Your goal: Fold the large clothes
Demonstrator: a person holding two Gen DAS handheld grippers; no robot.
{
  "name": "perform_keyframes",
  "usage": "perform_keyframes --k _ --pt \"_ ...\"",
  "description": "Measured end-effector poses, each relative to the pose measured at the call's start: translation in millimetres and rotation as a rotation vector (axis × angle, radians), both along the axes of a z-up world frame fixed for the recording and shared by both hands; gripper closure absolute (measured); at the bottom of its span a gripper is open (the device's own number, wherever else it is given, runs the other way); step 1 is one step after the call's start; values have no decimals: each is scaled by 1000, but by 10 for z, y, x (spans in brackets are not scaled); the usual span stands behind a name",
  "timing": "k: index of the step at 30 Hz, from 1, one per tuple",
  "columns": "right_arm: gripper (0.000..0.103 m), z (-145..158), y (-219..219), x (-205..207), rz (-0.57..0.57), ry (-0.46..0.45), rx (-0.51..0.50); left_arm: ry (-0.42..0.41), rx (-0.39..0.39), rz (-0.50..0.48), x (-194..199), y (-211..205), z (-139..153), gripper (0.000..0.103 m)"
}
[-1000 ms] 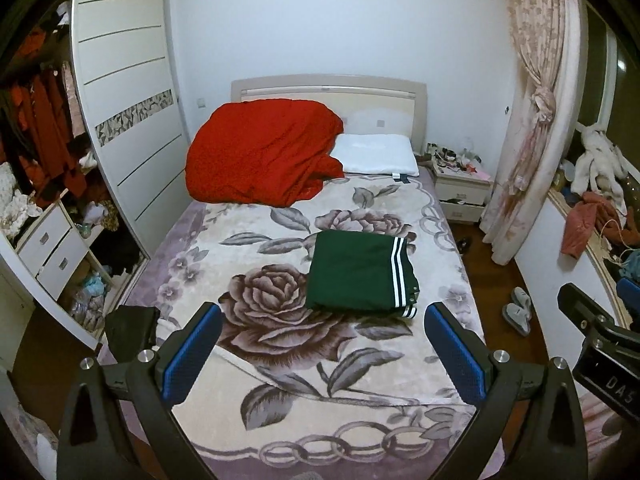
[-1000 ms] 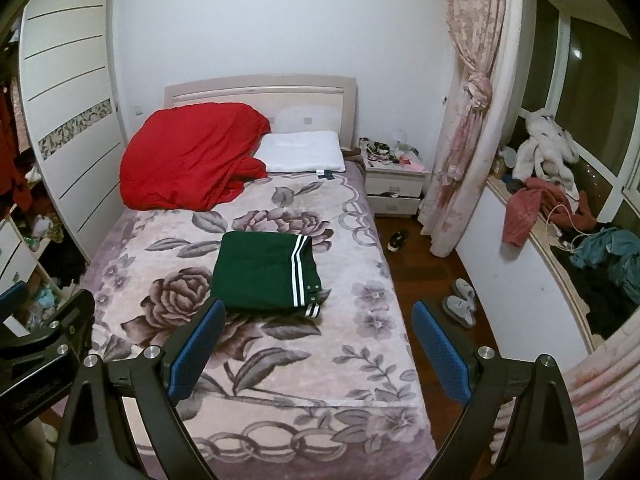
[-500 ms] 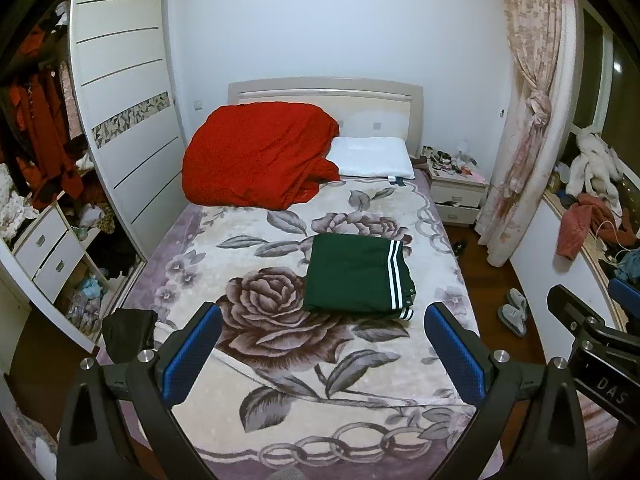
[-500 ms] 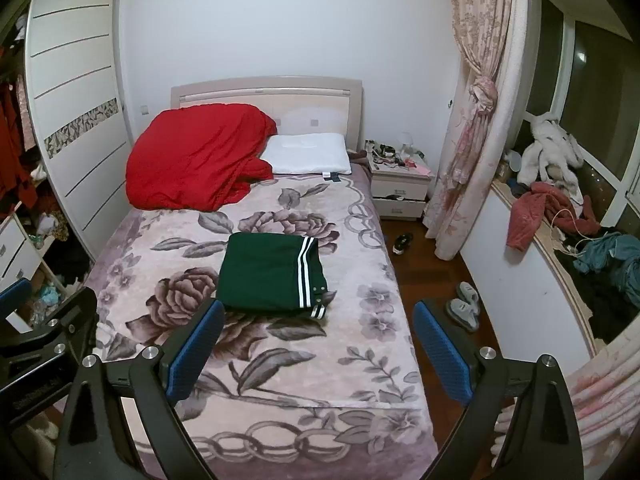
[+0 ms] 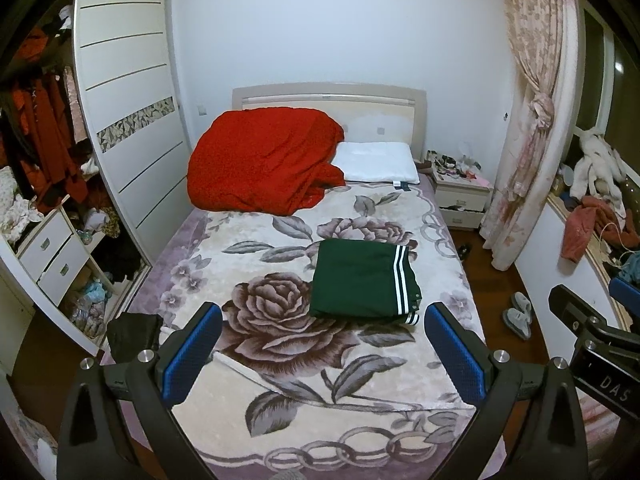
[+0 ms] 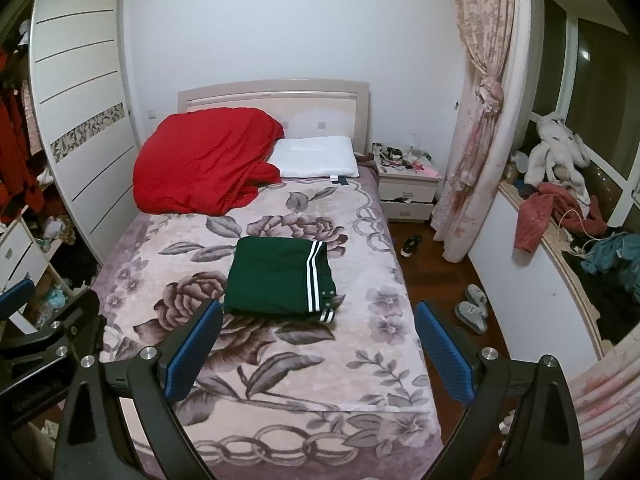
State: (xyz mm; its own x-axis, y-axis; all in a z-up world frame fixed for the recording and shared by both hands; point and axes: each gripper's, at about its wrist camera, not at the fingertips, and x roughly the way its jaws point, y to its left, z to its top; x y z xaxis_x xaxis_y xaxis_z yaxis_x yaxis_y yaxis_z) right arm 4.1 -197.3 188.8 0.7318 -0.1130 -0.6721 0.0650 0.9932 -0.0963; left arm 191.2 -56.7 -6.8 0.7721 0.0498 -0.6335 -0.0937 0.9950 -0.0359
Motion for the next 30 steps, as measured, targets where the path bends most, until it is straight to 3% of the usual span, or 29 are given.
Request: perform_keyframes --k 30 --pt "3 18 11 28 1 -14 -8 -13 9 12 32 103 68 0"
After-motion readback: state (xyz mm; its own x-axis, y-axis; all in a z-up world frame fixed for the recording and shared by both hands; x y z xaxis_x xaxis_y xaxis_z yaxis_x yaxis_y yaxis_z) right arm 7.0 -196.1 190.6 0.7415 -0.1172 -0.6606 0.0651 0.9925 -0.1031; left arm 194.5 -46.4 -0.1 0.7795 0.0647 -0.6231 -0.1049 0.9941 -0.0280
